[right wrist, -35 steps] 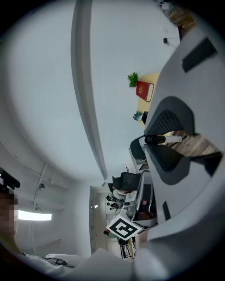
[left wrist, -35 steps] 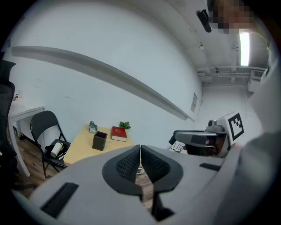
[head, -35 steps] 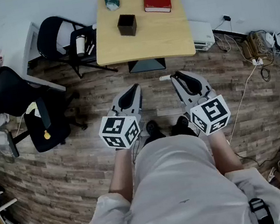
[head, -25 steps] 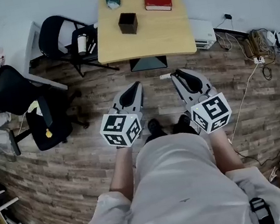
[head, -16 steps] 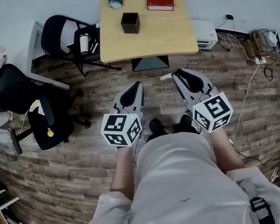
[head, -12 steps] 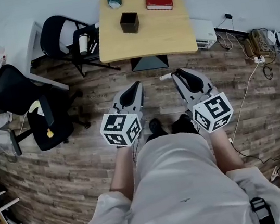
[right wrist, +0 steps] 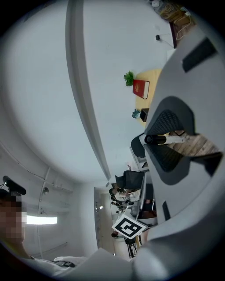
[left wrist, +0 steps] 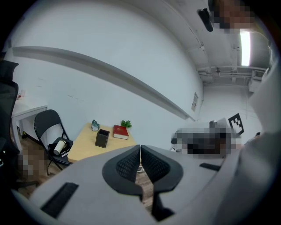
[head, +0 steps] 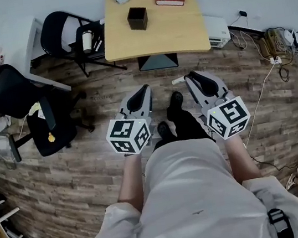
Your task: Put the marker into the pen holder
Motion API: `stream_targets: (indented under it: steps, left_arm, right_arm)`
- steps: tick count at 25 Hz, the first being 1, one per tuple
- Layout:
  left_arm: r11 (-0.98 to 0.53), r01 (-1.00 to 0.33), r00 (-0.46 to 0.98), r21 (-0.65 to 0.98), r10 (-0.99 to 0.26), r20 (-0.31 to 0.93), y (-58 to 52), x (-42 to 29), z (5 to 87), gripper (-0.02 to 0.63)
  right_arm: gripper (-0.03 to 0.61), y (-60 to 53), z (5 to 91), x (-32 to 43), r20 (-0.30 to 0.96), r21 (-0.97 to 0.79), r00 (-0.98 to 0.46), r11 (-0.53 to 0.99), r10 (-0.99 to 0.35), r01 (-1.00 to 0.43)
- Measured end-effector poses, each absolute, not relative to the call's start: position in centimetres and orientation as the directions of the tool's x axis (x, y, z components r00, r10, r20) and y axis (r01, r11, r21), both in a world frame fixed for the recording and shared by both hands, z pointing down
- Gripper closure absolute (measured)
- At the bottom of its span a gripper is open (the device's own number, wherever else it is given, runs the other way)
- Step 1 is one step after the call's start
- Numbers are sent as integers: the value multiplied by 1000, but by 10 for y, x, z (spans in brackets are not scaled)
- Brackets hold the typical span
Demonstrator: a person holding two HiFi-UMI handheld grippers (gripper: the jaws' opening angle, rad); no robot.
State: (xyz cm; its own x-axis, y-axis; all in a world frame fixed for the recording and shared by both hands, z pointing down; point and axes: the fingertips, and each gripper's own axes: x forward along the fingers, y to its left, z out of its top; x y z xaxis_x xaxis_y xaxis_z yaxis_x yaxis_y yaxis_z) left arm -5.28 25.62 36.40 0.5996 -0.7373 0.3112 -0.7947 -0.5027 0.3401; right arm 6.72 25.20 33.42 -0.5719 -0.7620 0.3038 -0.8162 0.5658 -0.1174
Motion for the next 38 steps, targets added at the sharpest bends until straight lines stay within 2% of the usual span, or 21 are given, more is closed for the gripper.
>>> stream_targets:
  steps: [17, 38]
  left_arm:
    - [-478, -812, 578, 336, -739, 346, 219, -59, 379, 604]
    - [-461, -817, 572, 347, -723, 387, 74, -69, 386, 604]
  right_arm:
    - [514, 201, 337, 61, 288, -135, -590, 577, -755, -805]
    - [514, 42, 344, 48, 305, -165, -599, 579, -740, -799]
